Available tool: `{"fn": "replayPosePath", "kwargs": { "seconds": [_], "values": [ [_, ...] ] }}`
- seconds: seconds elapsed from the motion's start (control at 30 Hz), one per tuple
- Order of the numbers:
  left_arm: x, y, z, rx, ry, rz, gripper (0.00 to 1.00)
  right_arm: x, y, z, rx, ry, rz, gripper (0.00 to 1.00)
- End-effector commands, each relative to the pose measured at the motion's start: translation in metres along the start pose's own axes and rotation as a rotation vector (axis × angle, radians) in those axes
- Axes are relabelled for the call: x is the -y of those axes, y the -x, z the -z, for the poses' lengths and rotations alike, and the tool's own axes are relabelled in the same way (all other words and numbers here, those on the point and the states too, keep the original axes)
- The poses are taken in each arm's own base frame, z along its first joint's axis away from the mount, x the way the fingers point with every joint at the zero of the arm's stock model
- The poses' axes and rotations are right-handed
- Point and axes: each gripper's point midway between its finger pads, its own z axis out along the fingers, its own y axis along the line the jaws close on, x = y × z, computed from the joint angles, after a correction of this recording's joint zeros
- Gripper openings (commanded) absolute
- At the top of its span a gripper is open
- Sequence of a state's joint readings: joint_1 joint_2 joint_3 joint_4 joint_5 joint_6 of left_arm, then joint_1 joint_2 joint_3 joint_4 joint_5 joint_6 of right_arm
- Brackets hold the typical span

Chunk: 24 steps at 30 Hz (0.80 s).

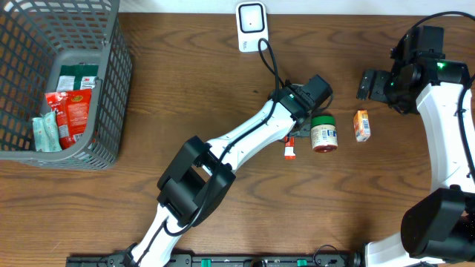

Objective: Scan the item barcode

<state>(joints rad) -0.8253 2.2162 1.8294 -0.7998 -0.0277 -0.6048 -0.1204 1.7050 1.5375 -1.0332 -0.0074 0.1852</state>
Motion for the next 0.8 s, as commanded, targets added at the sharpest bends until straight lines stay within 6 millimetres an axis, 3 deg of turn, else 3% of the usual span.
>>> {"fn": "replayPosePath", "kwargs": {
  "seconds": [0.0, 0.2, 0.33, 0.57, 0.7, 0.77],
  "values": [
    [0.009, -0.003, 0.019, -0.023, -0.062, -0.027, 0.08, 0.0, 0.006, 0.01, 0.03, 0.006, 0.003, 0.99],
    [0.003, -0.024, -0.003, -0.101, -0.052, -0.029, 0.07, 0.0, 0.006, 0.01, 0.027, 0.005, 0.003, 0.99],
    [0.019, -0.044, -0.019, -0.206, -0.152, -0.087, 0.07, 0.0, 0.006, 0.01, 0.027, 0.005, 0.004, 0.99],
    [0.005, -0.068, -0.057, -0.298, -0.09, -0.082, 0.07, 0.0, 0.006, 0.01, 0.027, 0.005, 0.003, 0.99],
    [0.009, -0.061, -0.049, -0.275, -0.109, -0.105, 0.07, 0.0, 0.006, 0.01, 0.027, 0.005, 0.004, 0.99],
    [0.015, -0.041, -0.024, -0.211, -0.146, -0.125, 0.07, 0.0, 0.006, 0.01, 0.028, 0.005, 0.004, 0.99]
  ]
}}
